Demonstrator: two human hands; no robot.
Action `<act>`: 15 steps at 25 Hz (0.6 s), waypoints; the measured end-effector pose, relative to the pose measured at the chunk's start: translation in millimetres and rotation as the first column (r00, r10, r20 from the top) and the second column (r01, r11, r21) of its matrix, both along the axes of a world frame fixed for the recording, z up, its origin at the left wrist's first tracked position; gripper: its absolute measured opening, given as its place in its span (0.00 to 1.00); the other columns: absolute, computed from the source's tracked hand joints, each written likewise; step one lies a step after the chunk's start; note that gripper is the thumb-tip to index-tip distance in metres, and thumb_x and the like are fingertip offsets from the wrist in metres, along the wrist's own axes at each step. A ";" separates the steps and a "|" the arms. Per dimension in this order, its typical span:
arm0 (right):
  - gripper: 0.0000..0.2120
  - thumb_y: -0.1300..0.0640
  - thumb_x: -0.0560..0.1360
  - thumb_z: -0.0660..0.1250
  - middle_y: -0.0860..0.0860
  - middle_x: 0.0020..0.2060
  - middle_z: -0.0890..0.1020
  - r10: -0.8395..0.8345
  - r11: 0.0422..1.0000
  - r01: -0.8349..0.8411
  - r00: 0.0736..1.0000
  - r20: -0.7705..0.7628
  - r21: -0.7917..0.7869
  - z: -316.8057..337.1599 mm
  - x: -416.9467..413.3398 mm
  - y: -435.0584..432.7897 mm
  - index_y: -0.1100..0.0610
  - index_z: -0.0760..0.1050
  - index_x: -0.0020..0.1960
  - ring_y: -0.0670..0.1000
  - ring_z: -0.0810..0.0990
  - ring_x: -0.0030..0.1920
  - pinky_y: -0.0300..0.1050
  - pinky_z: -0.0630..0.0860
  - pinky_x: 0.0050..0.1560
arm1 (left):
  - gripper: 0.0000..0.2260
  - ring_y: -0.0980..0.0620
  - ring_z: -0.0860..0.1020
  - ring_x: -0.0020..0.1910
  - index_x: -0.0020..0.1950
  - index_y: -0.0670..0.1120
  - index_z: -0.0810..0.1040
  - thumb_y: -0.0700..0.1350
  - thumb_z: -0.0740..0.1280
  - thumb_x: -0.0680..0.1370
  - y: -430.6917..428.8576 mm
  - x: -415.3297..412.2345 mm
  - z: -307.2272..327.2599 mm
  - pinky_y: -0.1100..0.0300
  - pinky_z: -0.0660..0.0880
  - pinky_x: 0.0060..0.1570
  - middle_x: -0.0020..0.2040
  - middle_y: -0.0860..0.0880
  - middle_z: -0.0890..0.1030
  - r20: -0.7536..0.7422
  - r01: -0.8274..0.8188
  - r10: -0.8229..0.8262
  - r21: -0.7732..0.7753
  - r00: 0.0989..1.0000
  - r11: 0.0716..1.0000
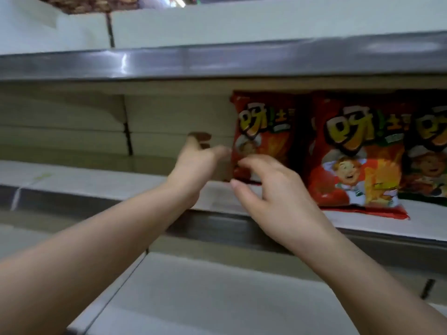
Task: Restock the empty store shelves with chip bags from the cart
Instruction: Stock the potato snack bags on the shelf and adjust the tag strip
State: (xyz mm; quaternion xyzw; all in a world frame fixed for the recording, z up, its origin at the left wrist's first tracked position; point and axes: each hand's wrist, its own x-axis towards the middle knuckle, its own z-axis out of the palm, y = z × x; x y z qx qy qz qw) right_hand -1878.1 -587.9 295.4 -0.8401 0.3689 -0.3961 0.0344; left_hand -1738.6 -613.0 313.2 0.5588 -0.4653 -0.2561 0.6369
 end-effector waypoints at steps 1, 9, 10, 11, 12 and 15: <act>0.19 0.51 0.77 0.61 0.46 0.63 0.72 0.055 0.998 -0.055 0.997 0.052 0.000 -5.7 9.2 5.2 0.54 0.70 0.67 0.44 0.69 0.63 0.32 0.62 0.59 | 0.18 0.53 0.74 0.57 0.62 0.45 0.69 0.40 0.69 0.74 18.2 4.0 -5.1 0.65 0.69 0.49 0.58 0.48 0.75 0.020 -0.043 0.045 -0.062 0.999 0.997; 0.10 0.57 0.75 0.65 0.47 0.50 0.80 0.509 0.792 -0.572 0.811 0.288 0.212 -56.4 137.1 75.6 0.56 0.78 0.56 0.43 0.77 0.52 0.40 0.74 0.56 | 0.12 0.53 0.73 0.52 0.52 0.48 0.71 0.34 0.67 0.74 166.6 128.9 -78.5 0.68 0.69 0.46 0.53 0.49 0.74 -0.083 -0.489 0.489 0.017 0.868 0.872; 0.11 0.57 0.75 0.65 0.47 0.50 0.80 0.559 0.748 -0.618 0.783 0.272 0.242 -61.1 155.6 87.5 0.56 0.77 0.57 0.42 0.77 0.52 0.39 0.74 0.56 | 0.12 0.52 0.73 0.52 0.55 0.46 0.71 0.35 0.67 0.75 187.5 149.3 -86.9 0.67 0.69 0.46 0.54 0.47 0.73 -0.104 -0.548 0.550 0.055 0.828 0.835; 0.11 0.56 0.76 0.65 0.46 0.51 0.80 0.599 0.709 -0.650 0.759 0.254 0.271 -65.8 174.7 98.9 0.56 0.77 0.57 0.42 0.77 0.52 0.38 0.73 0.56 | 0.13 0.51 0.73 0.52 0.57 0.46 0.71 0.36 0.67 0.75 208.5 169.8 -95.8 0.64 0.70 0.46 0.55 0.46 0.74 -0.121 -0.593 0.600 0.093 0.791 0.800; 0.11 0.56 0.76 0.65 0.46 0.50 0.80 0.638 0.670 -0.679 0.734 0.234 0.301 -70.6 194.9 111.4 0.55 0.77 0.58 0.42 0.77 0.51 0.36 0.73 0.54 | 0.13 0.51 0.73 0.51 0.58 0.46 0.71 0.37 0.67 0.75 231.8 191.0 -106.3 0.62 0.70 0.46 0.55 0.46 0.74 -0.132 -0.633 0.646 0.130 0.752 0.763; 0.10 0.57 0.76 0.65 0.46 0.48 0.80 0.744 0.532 -0.739 0.641 0.189 0.413 -90.0 264.4 151.3 0.56 0.78 0.56 0.42 0.77 0.48 0.32 0.72 0.48 | 0.12 0.50 0.74 0.46 0.55 0.45 0.72 0.35 0.66 0.74 306.7 251.1 -137.4 0.58 0.71 0.46 0.51 0.45 0.75 -0.204 -0.744 0.775 0.218 0.598 0.632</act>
